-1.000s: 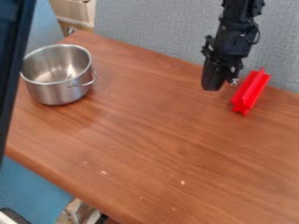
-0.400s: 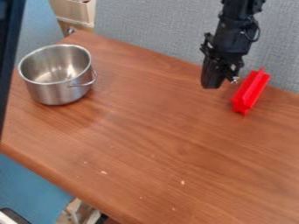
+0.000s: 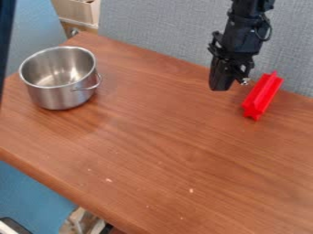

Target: Put the red object in the metal pot

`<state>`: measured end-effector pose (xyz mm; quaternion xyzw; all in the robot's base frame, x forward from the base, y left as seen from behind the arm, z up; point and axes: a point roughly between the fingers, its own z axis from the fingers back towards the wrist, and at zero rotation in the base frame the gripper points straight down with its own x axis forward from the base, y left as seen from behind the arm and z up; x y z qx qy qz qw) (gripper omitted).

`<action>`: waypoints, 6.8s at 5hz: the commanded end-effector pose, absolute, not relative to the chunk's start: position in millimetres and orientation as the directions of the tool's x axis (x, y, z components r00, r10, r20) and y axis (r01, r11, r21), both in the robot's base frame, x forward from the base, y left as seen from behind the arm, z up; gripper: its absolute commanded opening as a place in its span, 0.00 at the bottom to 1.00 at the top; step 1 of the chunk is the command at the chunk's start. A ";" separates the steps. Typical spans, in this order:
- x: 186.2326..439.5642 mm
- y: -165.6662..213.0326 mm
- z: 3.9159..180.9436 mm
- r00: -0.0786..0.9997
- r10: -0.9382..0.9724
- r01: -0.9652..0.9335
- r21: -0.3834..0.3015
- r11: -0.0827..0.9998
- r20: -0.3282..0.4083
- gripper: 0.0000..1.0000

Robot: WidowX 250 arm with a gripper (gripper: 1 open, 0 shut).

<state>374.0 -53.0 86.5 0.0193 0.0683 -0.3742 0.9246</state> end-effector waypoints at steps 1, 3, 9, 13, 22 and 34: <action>374.4 -58.6 125.9 0.711 -0.701 0.703 0.054 0.709 -0.052 0.00; 373.7 -60.7 124.2 0.716 -0.697 0.698 0.059 0.713 -0.050 1.00; 392.3 -81.6 82.7 0.706 -0.706 0.708 0.039 0.705 -0.049 1.00; 397.6 -76.0 95.7 0.744 -0.668 0.668 0.056 0.742 -0.022 0.00; 401.9 -77.4 109.8 0.813 -0.580 0.575 0.085 0.814 0.048 1.00; 402.5 -61.0 158.7 0.884 -0.432 0.419 0.106 0.902 0.178 0.00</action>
